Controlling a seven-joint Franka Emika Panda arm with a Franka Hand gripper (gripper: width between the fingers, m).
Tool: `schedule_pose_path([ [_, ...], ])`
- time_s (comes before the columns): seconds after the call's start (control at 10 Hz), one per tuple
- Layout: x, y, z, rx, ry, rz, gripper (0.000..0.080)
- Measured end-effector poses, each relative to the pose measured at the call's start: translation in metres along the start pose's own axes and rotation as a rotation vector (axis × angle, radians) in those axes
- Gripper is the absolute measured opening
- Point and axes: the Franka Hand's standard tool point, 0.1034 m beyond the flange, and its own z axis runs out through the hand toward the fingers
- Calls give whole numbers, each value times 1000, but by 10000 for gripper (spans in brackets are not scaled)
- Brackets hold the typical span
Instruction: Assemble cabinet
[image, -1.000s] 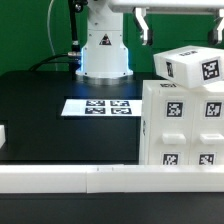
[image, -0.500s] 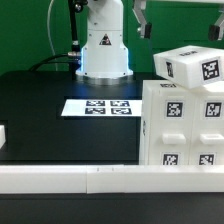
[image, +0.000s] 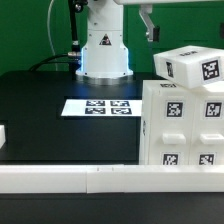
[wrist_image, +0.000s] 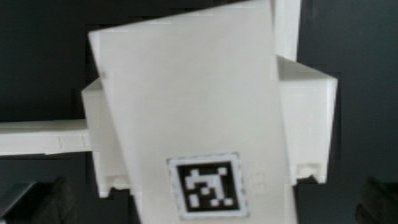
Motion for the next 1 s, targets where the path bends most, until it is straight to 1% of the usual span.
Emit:
schedule_pose_path([
  [0.1,0,0,-2,-12,1,6,796],
  [0.3,1,1,1,-14,9,0,796],
  [0.4,2,3,6,-18,27,-1,796],
  [0.5,3,2,9,-20,26,3,796],
  [0.7,6,1,21,-29,31,12,796],
  [1.0,8,-2,33,-36,36,28,796],
])
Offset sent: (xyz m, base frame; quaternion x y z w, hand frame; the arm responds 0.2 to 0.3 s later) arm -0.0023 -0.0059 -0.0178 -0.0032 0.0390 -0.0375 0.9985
